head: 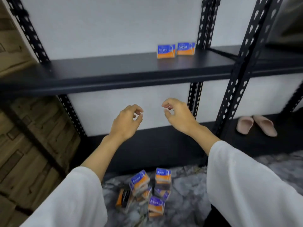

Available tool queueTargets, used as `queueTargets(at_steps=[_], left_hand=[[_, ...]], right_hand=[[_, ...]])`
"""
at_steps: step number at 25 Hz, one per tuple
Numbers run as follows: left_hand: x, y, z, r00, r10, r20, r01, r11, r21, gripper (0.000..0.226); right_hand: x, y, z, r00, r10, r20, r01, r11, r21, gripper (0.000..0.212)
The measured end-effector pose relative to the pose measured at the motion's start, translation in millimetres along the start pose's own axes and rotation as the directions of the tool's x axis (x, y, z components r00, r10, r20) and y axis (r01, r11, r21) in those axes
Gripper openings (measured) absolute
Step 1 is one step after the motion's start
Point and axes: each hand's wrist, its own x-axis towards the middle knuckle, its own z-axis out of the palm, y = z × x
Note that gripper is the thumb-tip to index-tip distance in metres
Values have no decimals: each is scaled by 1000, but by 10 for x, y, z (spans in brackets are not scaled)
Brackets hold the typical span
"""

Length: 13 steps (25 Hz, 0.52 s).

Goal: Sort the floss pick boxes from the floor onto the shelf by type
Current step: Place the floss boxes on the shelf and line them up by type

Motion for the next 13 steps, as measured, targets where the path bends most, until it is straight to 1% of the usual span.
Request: queueTargets(at_steps=[3,6,10,13], left_hand=[[-325,-422,450,986,-118,118,120,993,-3,15],[-578,-880,957,948,-231,217,233,972,17,17],[-844,-1404,1554,881,-342,326,333,939,85,26],[-983,-1689,1833,843,-391,369,357,920,161,45]], right_hand=[[-394,353,468,989,101,110,-102,995,-4,20],[-724,810,975,957,211,198,-206,978,-46,22],[-1067,1453,1607,867,367,336,-351,930,-109,26],[-1202,1780,1955,786,447,428,-398,895,-202,37]])
